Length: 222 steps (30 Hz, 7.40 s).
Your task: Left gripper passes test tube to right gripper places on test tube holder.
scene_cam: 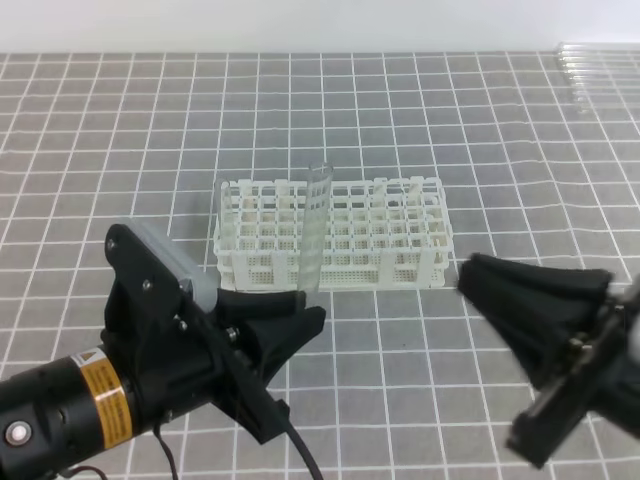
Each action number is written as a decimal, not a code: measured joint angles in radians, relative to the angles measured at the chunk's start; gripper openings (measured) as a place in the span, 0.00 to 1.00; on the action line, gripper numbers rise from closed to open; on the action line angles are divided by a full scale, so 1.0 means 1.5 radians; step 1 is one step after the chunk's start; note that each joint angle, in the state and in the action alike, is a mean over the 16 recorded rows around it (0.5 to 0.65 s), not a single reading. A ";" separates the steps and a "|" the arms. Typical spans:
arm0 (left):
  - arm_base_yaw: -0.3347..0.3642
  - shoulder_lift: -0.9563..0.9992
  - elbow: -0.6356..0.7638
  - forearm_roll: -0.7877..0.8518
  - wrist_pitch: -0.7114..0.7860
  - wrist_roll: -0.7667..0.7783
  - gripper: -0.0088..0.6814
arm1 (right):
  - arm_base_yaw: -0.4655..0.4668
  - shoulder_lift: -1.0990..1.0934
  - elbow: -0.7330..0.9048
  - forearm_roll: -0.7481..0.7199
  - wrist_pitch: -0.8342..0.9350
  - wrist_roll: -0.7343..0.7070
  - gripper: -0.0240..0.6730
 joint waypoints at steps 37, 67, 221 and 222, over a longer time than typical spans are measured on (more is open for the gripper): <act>0.000 0.016 0.000 0.001 -0.088 -0.007 0.06 | 0.062 0.277 -0.149 -0.001 -0.219 0.002 0.69; 0.000 0.055 0.000 0.010 -0.120 0.025 0.11 | 0.062 0.312 -0.158 0.014 -0.242 0.005 0.39; 0.000 -0.634 0.309 0.550 0.277 -0.601 0.01 | -0.103 0.808 -0.540 -0.314 -0.368 0.300 0.16; 0.000 -0.634 0.310 0.550 0.278 -0.601 0.01 | -0.103 0.808 -0.540 -0.316 -0.368 0.302 0.16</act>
